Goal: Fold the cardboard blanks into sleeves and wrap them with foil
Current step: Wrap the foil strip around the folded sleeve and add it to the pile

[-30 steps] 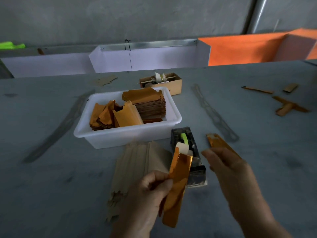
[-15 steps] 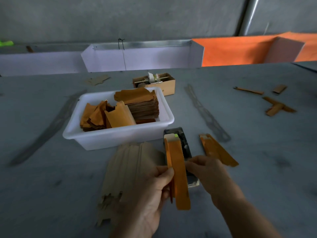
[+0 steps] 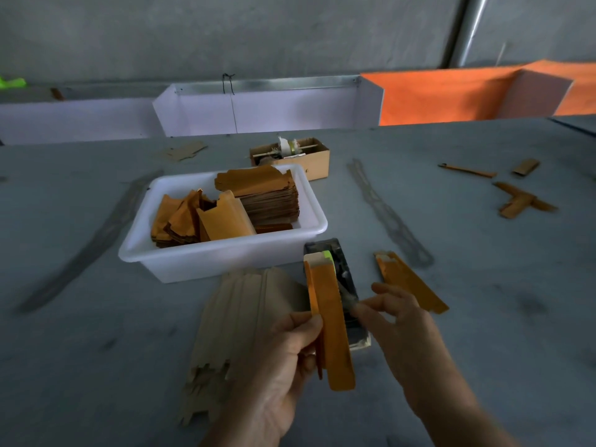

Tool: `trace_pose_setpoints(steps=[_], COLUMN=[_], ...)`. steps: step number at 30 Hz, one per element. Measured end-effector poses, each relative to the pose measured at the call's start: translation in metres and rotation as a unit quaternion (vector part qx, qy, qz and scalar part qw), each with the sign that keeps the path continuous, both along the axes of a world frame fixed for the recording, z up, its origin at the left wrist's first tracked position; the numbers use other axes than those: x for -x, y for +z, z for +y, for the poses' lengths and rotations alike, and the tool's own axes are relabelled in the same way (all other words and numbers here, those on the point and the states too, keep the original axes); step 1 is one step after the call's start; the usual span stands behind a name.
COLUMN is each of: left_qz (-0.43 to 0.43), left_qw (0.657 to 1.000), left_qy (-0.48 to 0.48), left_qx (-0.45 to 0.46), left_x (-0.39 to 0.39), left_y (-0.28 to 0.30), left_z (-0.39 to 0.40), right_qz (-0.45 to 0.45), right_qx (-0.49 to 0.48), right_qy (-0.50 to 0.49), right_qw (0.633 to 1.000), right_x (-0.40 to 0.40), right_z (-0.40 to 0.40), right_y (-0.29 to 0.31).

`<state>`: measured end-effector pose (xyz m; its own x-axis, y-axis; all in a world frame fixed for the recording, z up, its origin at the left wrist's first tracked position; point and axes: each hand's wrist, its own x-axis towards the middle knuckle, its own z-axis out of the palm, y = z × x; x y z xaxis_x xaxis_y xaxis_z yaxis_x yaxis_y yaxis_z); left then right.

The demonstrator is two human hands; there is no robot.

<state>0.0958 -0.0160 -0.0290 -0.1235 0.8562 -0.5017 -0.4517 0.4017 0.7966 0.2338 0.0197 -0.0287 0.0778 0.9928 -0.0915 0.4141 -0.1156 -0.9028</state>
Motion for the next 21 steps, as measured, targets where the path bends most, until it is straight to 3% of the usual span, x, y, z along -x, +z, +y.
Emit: trace_pose_setpoints(steps=[9, 21], left_qz=[0.01, 0.176], left_qw=[0.999, 0.978], left_qy=[-0.008, -0.088], left_qx=[-0.033, -0.068], left_x=[0.0, -0.007], left_y=[0.0, 0.006], left_z=[0.002, 0.005], right_qz=[-0.122, -0.049], right_qx=[-0.073, -0.074], right_qy=[0.011, -0.018], right_qw=[0.99, 0.996], right_x=[0.006, 0.013], right_z=[-0.015, -0.021], right_y=[-0.013, -0.027])
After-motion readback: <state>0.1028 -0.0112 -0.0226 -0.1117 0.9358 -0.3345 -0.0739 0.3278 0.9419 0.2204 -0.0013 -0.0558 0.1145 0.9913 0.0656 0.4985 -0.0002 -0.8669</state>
